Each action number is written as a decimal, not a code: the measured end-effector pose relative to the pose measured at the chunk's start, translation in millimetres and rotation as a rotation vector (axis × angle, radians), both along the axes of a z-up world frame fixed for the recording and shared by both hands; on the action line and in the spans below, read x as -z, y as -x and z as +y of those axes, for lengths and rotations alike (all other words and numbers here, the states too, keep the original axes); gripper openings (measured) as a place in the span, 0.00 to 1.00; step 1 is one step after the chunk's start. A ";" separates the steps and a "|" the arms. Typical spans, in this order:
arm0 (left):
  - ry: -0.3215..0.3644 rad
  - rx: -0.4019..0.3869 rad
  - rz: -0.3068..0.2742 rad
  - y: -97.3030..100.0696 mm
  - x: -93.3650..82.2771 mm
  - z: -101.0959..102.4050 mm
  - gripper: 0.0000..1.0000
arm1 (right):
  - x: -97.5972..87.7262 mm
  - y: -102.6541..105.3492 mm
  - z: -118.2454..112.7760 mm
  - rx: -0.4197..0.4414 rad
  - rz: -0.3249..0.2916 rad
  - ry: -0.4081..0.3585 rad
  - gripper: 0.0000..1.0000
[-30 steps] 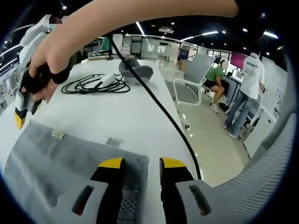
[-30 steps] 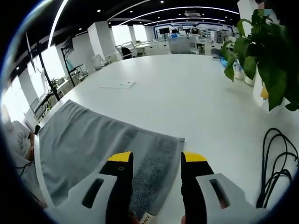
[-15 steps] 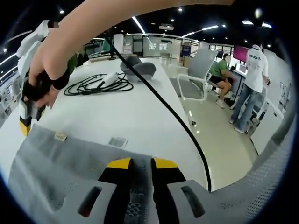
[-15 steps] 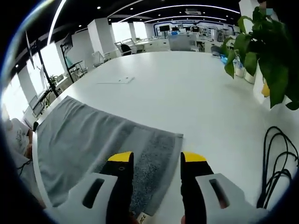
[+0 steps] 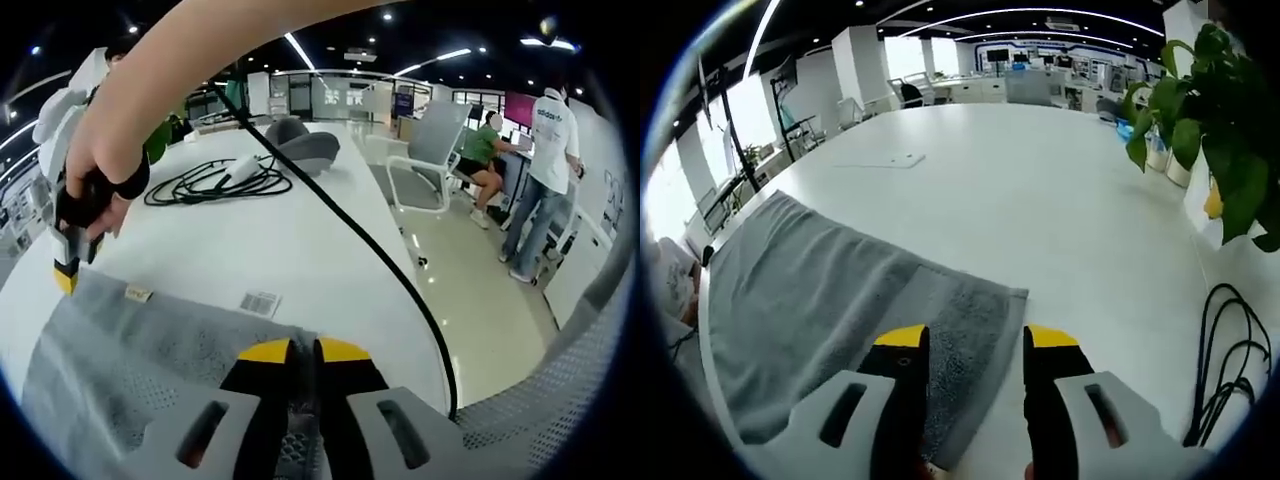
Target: Fold the towel on the table until its edges align and the towel forms a compact rectangular stack.
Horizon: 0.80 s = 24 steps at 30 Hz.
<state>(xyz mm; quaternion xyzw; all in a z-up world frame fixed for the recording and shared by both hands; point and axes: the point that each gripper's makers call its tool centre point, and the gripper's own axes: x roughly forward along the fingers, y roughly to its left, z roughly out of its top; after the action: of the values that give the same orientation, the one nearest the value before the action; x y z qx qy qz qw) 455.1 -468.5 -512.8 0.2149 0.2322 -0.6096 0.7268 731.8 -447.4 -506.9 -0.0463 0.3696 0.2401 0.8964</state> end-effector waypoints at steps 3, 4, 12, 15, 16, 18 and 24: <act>0.059 -0.009 0.043 0.7 -9.0 -2.5 0.08 | 2.1 -1.0 -4.2 0.014 0.001 0.017 0.31; 0.061 -0.011 0.039 -0.9 -11.7 -1.3 0.08 | 4.1 -2.5 -6.7 0.022 0.005 0.023 0.31; 0.118 -0.075 0.063 -3.4 -32.3 3.1 0.08 | 6.3 -6.3 -7.4 0.022 0.009 0.026 0.24; 0.131 -0.094 0.070 -5.7 -38.3 5.1 0.08 | 3.8 -13.0 -11.0 0.082 -0.017 -0.005 0.15; 0.134 -0.097 0.070 -6.2 -39.8 5.8 0.08 | 4.2 -12.8 -11.9 0.083 -0.010 -0.005 0.15; 0.142 -0.102 0.068 -7.5 -42.6 7.5 0.08 | 6.0 -13.9 -11.5 0.083 0.000 0.005 0.15; 0.159 -0.119 0.072 -9.7 -48.3 10.5 0.08 | 10.2 -10.6 -13.4 0.071 0.010 0.041 0.10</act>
<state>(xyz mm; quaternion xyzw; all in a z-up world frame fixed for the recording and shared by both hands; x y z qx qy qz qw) 464.8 -458.0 -464.4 0.1203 0.2211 -0.5891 0.7678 742.5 -460.8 -517.1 -0.0501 0.3803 0.2007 0.9014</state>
